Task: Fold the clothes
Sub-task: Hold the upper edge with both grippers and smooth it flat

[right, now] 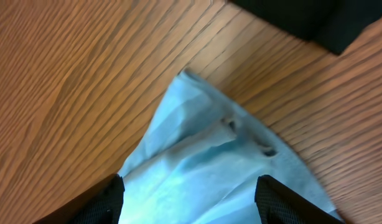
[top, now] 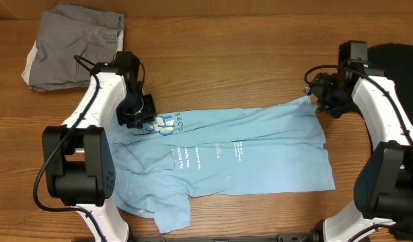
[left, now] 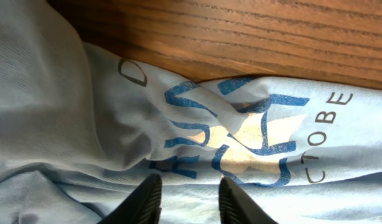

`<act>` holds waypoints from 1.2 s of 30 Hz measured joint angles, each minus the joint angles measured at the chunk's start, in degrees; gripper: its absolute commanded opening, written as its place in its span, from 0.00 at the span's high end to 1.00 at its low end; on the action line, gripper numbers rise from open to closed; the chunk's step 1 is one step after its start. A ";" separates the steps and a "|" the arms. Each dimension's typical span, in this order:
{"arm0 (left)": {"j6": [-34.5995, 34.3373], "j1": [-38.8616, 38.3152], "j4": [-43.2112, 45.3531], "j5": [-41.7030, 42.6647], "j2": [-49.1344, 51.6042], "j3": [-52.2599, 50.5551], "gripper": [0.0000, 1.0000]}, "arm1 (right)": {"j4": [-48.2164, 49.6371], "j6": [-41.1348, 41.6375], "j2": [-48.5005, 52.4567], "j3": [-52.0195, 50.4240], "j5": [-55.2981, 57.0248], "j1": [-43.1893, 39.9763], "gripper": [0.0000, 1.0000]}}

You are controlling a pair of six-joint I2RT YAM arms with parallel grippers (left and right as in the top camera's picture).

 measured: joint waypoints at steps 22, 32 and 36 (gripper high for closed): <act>1.44 0.00 1.01 -0.44 0.00 -0.85 0.50 | 4.70 -4.94 8.26 0.00 -0.74 -0.96 0.58; 1.66 0.00 1.03 -0.48 0.00 -0.90 0.48 | 6.01 -5.31 10.82 0.00 -1.22 -0.94 0.96; 1.68 0.00 1.53 -0.66 0.00 -0.90 0.50 | 7.65 -4.96 10.82 0.00 -1.62 -0.96 0.96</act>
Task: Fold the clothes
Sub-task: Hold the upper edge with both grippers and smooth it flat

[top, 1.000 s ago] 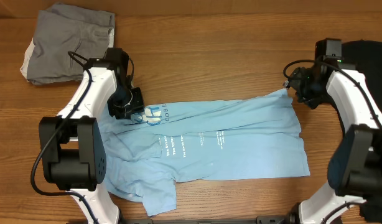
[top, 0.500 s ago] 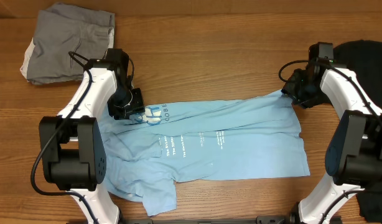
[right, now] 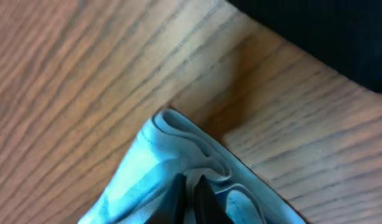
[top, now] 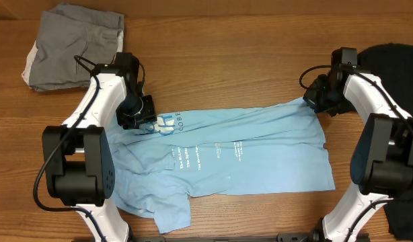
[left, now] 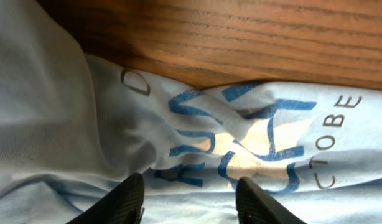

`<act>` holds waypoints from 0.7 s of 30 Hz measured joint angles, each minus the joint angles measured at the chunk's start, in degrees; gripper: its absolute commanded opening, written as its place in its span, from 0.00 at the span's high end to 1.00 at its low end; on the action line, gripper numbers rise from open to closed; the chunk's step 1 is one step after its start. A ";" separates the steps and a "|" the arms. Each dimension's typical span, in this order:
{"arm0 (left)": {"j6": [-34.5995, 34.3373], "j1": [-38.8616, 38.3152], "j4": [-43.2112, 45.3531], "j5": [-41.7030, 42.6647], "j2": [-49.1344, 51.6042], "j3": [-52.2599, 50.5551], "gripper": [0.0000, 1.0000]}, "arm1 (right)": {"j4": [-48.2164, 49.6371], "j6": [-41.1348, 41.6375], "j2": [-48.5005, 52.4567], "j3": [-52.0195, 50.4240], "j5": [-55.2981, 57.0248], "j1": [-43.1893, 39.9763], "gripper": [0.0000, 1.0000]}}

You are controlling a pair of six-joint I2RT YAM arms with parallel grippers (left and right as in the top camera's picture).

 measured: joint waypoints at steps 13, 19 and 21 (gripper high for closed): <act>-0.07 0.00 4.22 -1.51 0.00 0.00 0.52 | 9.27 2.45 0.00 0.00 1.22 0.00 0.95; -0.09 0.00 5.79 -1.99 0.00 0.00 0.53 | 10.38 2.86 0.00 0.00 5.35 0.00 0.69; -0.09 0.00 6.43 -2.16 0.00 0.00 0.51 | 10.32 3.02 0.00 0.00 6.27 0.00 0.51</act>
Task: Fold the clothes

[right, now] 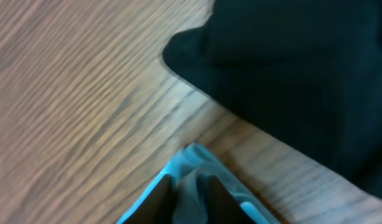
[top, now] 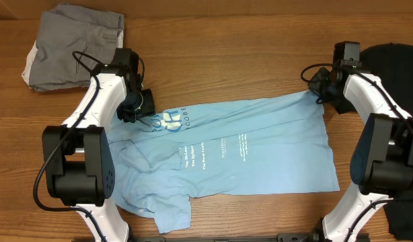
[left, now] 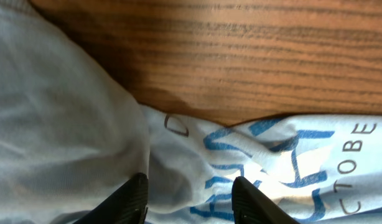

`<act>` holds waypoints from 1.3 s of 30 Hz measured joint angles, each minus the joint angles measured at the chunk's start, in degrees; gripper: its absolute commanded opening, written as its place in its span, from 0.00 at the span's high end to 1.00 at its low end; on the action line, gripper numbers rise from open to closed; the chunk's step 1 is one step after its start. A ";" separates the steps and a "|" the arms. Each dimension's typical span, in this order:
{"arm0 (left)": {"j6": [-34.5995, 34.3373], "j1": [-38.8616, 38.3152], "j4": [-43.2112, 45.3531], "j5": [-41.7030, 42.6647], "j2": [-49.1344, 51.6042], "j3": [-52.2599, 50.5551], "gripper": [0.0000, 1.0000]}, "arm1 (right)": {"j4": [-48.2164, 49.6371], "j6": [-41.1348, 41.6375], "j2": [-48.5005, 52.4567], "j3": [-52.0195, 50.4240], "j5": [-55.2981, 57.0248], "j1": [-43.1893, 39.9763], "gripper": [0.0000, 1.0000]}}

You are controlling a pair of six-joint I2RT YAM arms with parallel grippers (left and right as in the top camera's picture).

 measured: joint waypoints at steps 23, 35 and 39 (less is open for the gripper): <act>0.00 0.00 0.59 -0.22 0.00 -0.61 0.50 | -9.97 0.79 -0.39 0.55 -1.92 -4.26 0.18; 0.00 0.00 4.02 -0.22 0.00 -6.12 0.51 | -14.19 -0.11 -1.38 1.18 -10.78 -11.50 0.29; 0.00 0.00 4.04 -0.20 0.00 -6.12 0.48 | -15.91 0.02 -1.42 1.22 -14.14 -13.44 0.29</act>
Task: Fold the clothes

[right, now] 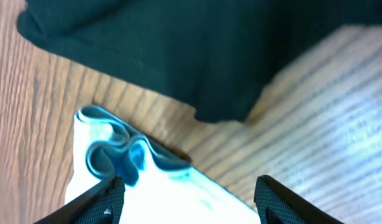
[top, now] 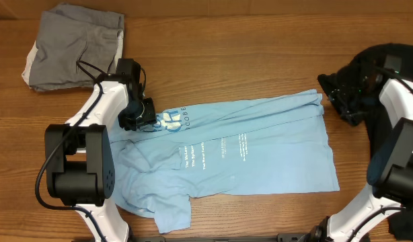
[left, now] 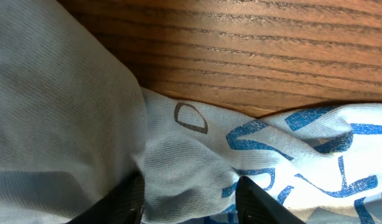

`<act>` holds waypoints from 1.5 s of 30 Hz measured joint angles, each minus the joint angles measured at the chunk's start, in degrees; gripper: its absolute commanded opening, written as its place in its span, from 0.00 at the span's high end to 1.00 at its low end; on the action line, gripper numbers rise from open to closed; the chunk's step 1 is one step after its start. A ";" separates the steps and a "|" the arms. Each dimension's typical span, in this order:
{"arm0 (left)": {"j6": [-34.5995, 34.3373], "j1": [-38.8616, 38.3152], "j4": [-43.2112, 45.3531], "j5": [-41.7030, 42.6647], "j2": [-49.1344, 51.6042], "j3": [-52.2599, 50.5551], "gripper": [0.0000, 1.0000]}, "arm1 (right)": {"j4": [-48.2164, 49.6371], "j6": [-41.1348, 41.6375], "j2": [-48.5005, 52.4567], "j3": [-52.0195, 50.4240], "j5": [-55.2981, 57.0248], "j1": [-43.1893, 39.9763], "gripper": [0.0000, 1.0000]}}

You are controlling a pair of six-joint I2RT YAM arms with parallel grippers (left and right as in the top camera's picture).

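Note:
The light blue T-shirt (top: 233,154) lies spread across the table, with its printed logo (top: 167,121) at the upper left. My left gripper (top: 138,115) is down on the shirt beside the logo. In the left wrist view it (left: 190,186) stands partly open, and a bulge of cloth sits between its fingers (left: 125,202). My right gripper (top: 342,94) is open just right of the shirt's upper right corner (top: 317,98) and holds nothing. In the right wrist view the rumpled corner (right: 116,155) lies ahead of that gripper (right: 190,193).
A folded grey garment (top: 75,47) lies at the back left. A black garment (top: 388,60) is heaped at the right edge, close behind my right gripper, and fills the top of the right wrist view (right: 178,50). More black cloth (top: 403,222) shows at the front right corner.
My right gripper has let go of the shirt's upper right corner and stands open further right, next to the black garment. My left gripper sits a little lower and closer on the cloth by the logo.
My right gripper first stood open around the shirt's corner and the shirt was wrinkled. Then it was shut on the corner. After that the shirt lay shifted right and back, its top edge straighter. Now the corner is released. My left gripper stayed by the logo, its jaws wider after the first moment.

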 measured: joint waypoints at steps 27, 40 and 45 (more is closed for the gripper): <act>0.00 0.00 0.15 0.02 0.00 0.00 0.46 | 12.55 -5.64 -0.02 -8.33 -5.11 3.58 0.66; 0.00 0.00 0.07 0.00 0.00 0.00 0.46 | 11.72 -5.62 0.00 -8.35 -2.64 3.58 0.96; 0.00 0.00 -0.07 0.00 0.00 0.00 0.46 | 11.56 -4.59 0.00 -8.33 -2.62 3.58 0.96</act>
